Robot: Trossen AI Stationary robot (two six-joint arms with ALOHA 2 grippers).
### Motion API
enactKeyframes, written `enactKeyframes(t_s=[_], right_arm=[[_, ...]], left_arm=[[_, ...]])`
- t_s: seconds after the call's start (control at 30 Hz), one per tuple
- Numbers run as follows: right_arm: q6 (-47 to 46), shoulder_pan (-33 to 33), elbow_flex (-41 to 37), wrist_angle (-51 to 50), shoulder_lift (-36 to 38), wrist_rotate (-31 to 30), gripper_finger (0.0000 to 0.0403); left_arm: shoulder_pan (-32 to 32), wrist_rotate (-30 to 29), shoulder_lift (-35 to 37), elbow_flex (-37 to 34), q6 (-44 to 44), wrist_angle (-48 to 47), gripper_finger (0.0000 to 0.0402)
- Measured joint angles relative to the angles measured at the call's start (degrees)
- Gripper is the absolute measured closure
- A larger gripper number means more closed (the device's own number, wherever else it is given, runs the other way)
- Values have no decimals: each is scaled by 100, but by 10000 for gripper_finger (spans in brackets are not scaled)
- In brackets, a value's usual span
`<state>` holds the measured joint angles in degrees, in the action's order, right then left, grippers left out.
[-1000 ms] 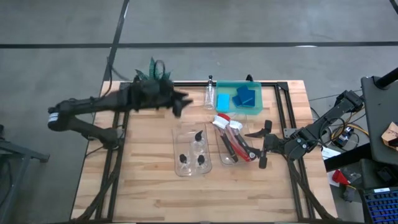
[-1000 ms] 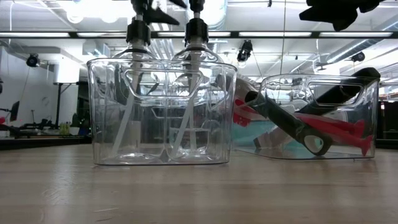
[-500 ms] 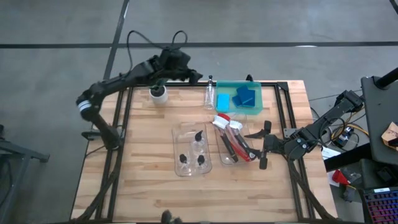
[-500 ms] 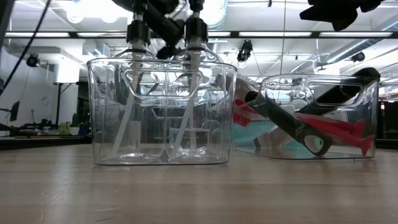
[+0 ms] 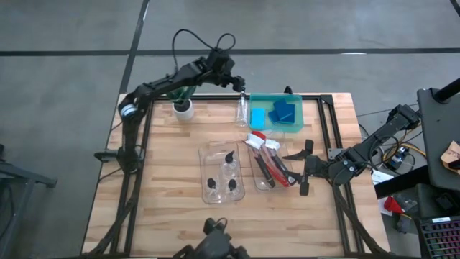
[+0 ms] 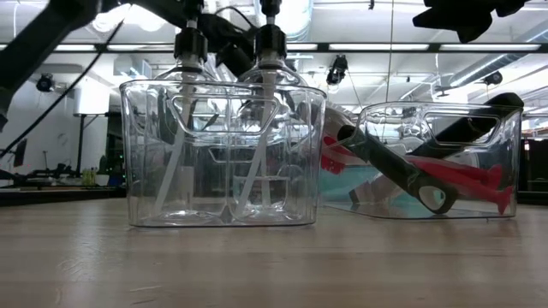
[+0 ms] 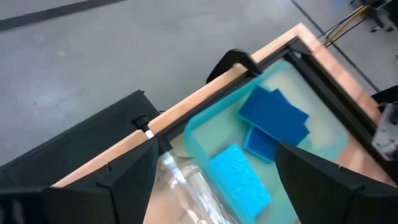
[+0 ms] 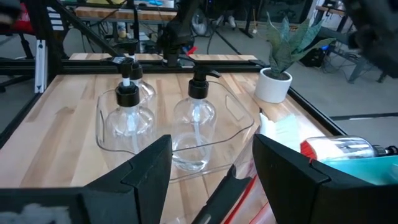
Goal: Pick & Place Kitchen Sink Supplies
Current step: Put the transparent soap dispenser into the left transparent bin
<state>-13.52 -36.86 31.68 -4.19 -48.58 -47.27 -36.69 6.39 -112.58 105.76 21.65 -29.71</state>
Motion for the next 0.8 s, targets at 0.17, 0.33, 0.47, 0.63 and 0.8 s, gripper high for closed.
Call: enactKeyframes(t_s=[0.17,0.33,0.47,0.63,0.8], right_arm=[[-60,0,0,2,0,110,181],[-143,2,0,0,0,125,181],[-151,0,0,-1,0,125,181],[-151,0,0,-14,0,128,181],[-147,0,0,-32,0,128,181]], left_arm=[[-27,-27,-514,262,162,-9,87],[-46,-109,-988,610,248,-3,87],[-60,-252,-1278,817,249,-113,87],[-61,-413,-1465,835,288,-229,87],[-61,-492,-1636,837,285,-308,87]])
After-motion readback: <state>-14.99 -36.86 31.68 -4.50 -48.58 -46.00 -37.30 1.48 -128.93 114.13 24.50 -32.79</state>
